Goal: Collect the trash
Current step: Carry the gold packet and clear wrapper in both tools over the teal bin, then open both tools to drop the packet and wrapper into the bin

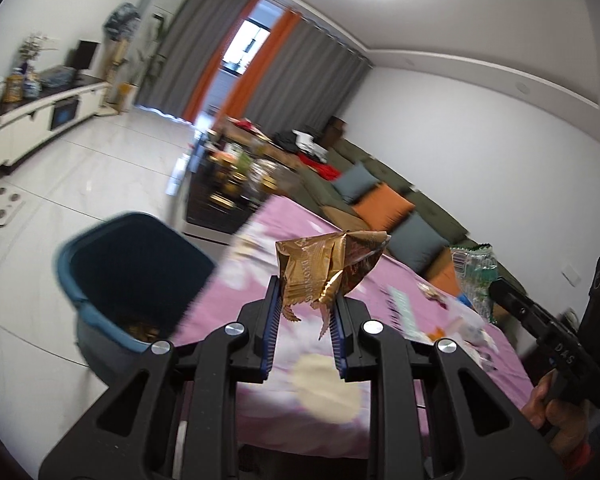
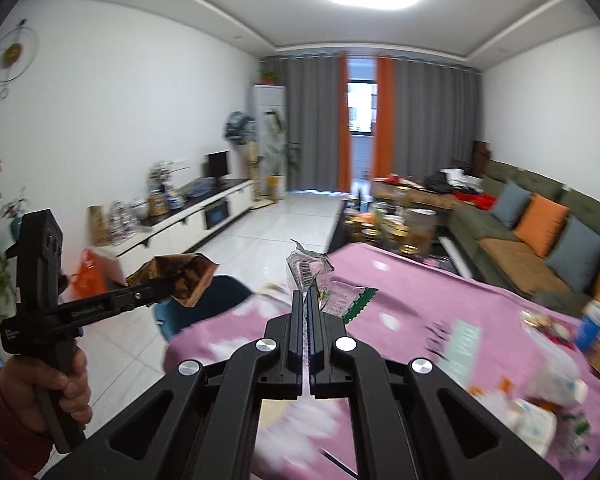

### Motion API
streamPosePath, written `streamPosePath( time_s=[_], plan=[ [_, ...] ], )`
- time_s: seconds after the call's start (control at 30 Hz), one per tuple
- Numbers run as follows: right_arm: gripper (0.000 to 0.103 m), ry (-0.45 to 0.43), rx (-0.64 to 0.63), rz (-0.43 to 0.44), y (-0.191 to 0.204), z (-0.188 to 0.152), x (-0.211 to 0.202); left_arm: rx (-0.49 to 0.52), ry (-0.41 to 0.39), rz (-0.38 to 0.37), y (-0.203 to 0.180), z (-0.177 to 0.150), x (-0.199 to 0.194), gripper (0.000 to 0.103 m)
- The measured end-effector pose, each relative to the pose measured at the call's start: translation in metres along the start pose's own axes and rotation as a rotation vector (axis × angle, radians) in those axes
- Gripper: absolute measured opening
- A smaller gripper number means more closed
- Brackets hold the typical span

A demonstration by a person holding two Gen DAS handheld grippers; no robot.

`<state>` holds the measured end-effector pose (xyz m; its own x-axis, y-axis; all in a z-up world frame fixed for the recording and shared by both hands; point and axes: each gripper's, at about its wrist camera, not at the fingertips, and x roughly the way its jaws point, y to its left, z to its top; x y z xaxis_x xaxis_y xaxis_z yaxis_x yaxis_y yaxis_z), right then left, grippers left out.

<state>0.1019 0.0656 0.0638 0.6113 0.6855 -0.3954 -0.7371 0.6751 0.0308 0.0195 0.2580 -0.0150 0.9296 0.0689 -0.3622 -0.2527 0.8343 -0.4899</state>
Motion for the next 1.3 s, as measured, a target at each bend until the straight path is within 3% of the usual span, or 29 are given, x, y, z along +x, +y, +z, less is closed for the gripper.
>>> streamPosePath(
  time_s=[0.3,0.6,0.8,1.3],
  plan=[
    [0.001,0.039,-0.075,0.202,0.052,0.030,0.062,-0.001,-0.072,0.229,0.046,0.021,-0.037,0.023],
    [0.001,0.161,-0.100,0.323,0.086,0.042,0.143,0.010,-0.026,0.368,0.086,0.034,-0.029,0.023],
    [0.001,0.286,-0.084,0.361,0.107,0.043,0.206,0.014,0.024,0.411,0.105,0.042,0.021,0.023],
    [0.001,0.554,-0.008,0.364,0.124,0.011,0.303,0.021,0.179,0.504,0.162,0.043,0.165,0.023]
  ],
)
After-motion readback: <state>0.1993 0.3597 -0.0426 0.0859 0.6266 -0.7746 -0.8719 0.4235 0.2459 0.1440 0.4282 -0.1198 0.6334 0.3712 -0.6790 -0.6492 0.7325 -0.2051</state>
